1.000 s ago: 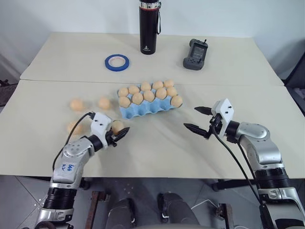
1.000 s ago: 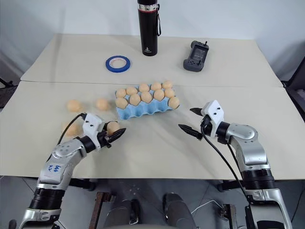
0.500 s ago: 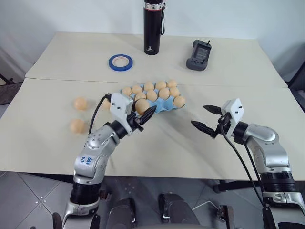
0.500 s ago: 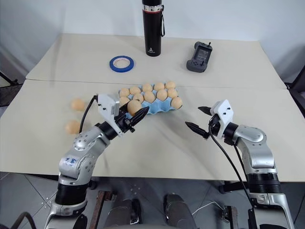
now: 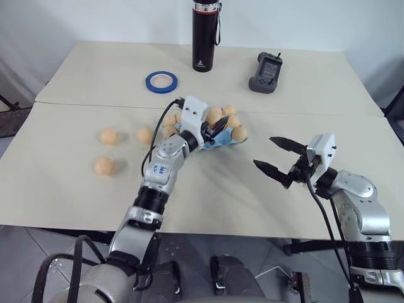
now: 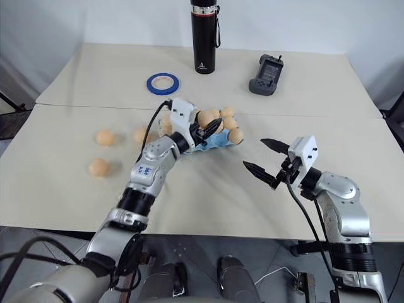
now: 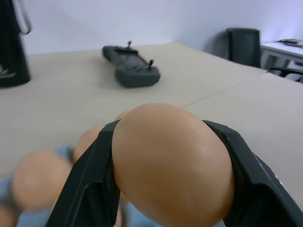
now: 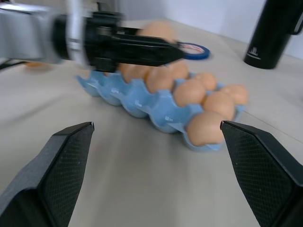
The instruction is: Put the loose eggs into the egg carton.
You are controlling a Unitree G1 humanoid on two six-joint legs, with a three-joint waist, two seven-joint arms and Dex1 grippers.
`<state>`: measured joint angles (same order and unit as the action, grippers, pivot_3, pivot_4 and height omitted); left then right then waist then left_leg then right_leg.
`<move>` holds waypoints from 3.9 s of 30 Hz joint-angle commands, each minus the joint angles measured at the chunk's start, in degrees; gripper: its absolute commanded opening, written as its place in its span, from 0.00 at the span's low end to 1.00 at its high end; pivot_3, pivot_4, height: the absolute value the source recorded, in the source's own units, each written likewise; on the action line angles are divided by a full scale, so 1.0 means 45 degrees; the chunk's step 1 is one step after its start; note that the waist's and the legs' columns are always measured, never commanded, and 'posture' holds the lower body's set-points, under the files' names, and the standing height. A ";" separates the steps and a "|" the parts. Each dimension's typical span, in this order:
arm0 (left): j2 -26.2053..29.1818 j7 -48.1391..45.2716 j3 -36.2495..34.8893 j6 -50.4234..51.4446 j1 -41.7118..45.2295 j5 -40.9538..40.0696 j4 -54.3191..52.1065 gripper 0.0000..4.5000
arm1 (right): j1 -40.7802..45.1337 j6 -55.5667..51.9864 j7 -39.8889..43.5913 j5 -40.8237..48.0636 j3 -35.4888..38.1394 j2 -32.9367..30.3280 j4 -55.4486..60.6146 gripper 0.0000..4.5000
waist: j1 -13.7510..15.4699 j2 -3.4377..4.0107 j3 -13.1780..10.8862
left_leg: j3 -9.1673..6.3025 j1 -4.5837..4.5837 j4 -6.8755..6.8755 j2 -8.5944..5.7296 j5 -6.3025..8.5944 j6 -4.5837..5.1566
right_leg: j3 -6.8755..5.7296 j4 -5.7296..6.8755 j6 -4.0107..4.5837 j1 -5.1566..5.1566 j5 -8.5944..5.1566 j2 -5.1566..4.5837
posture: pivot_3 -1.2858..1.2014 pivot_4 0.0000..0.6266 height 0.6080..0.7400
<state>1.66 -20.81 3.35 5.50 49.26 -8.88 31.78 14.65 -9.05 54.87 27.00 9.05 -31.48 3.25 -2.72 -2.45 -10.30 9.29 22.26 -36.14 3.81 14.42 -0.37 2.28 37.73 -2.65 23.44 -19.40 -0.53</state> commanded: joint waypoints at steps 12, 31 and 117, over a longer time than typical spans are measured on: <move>-0.0274 -0.1397 -0.0162 -0.1904 0.1371 0.0268 0.3115 0.49 | -0.0291 0.0225 -0.1131 -0.0089 0.0195 0.0074 0.0771 1.00 | 0.0008 0.0000 -0.0001 | 0.0007 0.0003 -0.0003 0.0000 0.0001 -0.0001 | 0.0005 0.0009 0.0000 0.0012 -0.0001 -0.0002 | 0.52 0.24 1.00; 0.0429 -0.1674 -0.0578 -0.1366 0.0613 0.0228 0.1858 0.99 | 0.0230 0.0416 -0.1197 -0.0457 -0.0067 0.0228 0.0206 1.00 | -0.0024 0.0001 -0.0001 | 0.0009 0.0000 -0.0007 0.0000 0.0000 -0.0001 | 0.0004 0.0019 0.0000 0.0012 -0.0001 -0.0001 | 0.52 0.24 1.00; 0.5952 -0.1205 -0.2320 0.2318 -0.0270 -0.0192 -0.0276 0.42 | 0.1980 0.0639 -0.0652 -0.1068 -0.0468 -0.0017 -0.1874 1.00 | -0.0081 0.0016 -0.0014 | 0.0013 0.0006 0.0006 0.0022 -0.0036 -0.0015 | -0.0026 0.0032 0.0047 0.0035 0.0030 -0.0008 | 0.52 0.24 1.00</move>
<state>27.59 -24.85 -6.23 18.84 46.93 -9.08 35.56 23.00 -7.39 52.09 21.88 5.05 -30.70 -6.16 -3.08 -2.38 -10.36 9.35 22.30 -36.10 3.91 14.26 -0.43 2.16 37.87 -2.44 23.60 -19.27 -0.57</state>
